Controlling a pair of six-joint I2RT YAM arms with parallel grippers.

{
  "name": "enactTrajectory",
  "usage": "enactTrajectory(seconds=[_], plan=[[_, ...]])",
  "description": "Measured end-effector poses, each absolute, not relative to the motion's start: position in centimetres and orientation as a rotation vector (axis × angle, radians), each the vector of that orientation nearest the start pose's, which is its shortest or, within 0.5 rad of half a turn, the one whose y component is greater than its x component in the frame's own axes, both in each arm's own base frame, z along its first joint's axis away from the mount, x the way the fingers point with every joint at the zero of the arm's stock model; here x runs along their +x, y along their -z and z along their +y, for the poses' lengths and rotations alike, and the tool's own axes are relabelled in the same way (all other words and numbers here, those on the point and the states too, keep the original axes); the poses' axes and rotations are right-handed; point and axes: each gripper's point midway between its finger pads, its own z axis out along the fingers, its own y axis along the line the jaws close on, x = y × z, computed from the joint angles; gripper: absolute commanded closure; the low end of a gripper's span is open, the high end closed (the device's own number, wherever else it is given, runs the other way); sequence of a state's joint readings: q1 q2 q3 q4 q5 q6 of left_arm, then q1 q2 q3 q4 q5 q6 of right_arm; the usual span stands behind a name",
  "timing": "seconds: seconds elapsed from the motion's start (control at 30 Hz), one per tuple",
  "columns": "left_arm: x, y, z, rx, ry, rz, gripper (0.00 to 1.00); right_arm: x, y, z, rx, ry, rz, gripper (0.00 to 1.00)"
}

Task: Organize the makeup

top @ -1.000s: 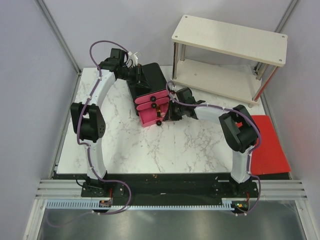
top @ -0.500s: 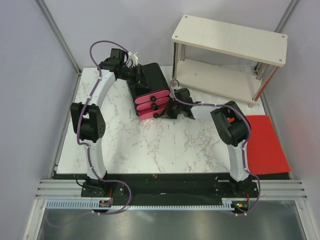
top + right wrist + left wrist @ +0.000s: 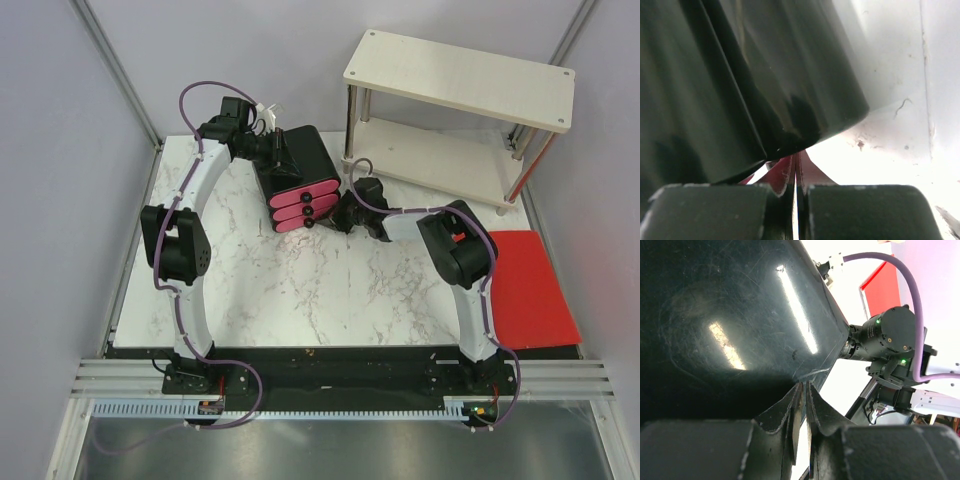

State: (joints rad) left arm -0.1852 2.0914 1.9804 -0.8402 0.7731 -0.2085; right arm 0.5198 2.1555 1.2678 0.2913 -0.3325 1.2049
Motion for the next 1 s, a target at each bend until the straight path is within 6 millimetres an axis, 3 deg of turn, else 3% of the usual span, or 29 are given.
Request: enactTrajectory(seconds=[0.3,0.53,0.67,0.83,1.0], plan=[[44.8,-19.4,-21.5,0.291,1.135,2.462,0.81,43.0,-4.4,35.5,0.803,-1.385,2.291,1.00],[44.8,-19.6,-21.4,0.291,1.127,2.458,0.81,42.3,-5.0,34.7,0.863,-1.379,2.287,1.00],[44.8,-19.8,-21.2,0.286,1.099,2.457,0.80,41.4,-8.0,32.9,0.825,-1.326,2.295,1.00],[44.8,-20.2,-20.4,0.267,1.012,2.458,0.76,42.3,-11.5,29.4,0.694,-1.175,2.279,1.00],[45.0,-20.8,-19.1,0.262,0.891,2.449,0.67,43.3,-13.4,26.1,0.515,-0.938,2.288,0.70]])
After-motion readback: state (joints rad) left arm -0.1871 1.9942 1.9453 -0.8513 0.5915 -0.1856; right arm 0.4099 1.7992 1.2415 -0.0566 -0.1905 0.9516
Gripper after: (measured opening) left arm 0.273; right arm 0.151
